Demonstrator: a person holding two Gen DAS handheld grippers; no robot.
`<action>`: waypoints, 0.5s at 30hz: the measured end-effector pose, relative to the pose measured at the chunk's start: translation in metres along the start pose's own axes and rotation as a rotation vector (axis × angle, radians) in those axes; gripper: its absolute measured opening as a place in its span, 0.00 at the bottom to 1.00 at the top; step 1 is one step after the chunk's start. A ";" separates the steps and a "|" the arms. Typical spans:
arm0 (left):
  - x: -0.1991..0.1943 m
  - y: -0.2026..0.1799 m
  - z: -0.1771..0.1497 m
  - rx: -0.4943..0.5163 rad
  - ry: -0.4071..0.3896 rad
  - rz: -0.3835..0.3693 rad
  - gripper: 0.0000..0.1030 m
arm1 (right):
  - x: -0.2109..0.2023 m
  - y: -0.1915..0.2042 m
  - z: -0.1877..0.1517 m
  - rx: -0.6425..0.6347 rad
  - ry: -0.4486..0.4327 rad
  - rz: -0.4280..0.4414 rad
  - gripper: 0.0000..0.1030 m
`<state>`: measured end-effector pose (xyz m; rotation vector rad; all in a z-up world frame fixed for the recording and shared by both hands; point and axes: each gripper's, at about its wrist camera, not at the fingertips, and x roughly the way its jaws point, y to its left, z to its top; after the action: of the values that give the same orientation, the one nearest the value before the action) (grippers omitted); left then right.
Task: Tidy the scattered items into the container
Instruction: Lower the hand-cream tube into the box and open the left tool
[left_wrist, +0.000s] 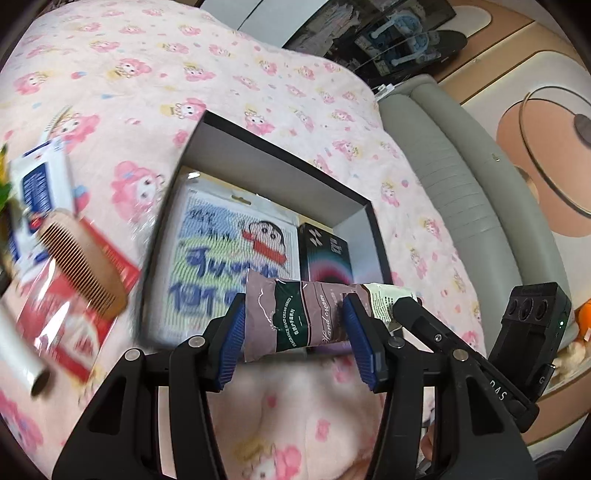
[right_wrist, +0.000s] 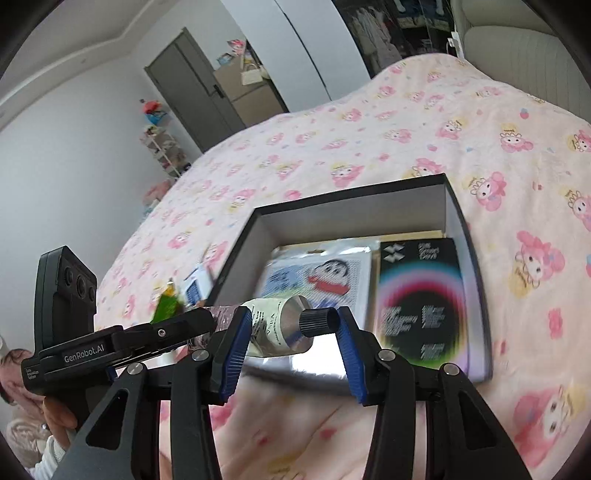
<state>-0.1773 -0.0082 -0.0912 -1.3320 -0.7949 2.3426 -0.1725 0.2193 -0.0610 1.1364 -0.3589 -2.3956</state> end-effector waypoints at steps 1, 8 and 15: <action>0.008 0.001 0.007 0.002 0.012 0.008 0.52 | 0.009 -0.006 0.006 0.005 0.014 -0.004 0.41; 0.071 0.020 0.055 -0.052 0.133 0.007 0.51 | 0.065 -0.042 0.038 0.044 0.089 -0.034 0.41; 0.108 0.023 0.082 -0.033 0.167 0.088 0.54 | 0.107 -0.066 0.058 0.121 0.155 -0.067 0.41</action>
<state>-0.3031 0.0063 -0.1451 -1.5818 -0.7418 2.2551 -0.2963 0.2233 -0.1229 1.3996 -0.4239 -2.3506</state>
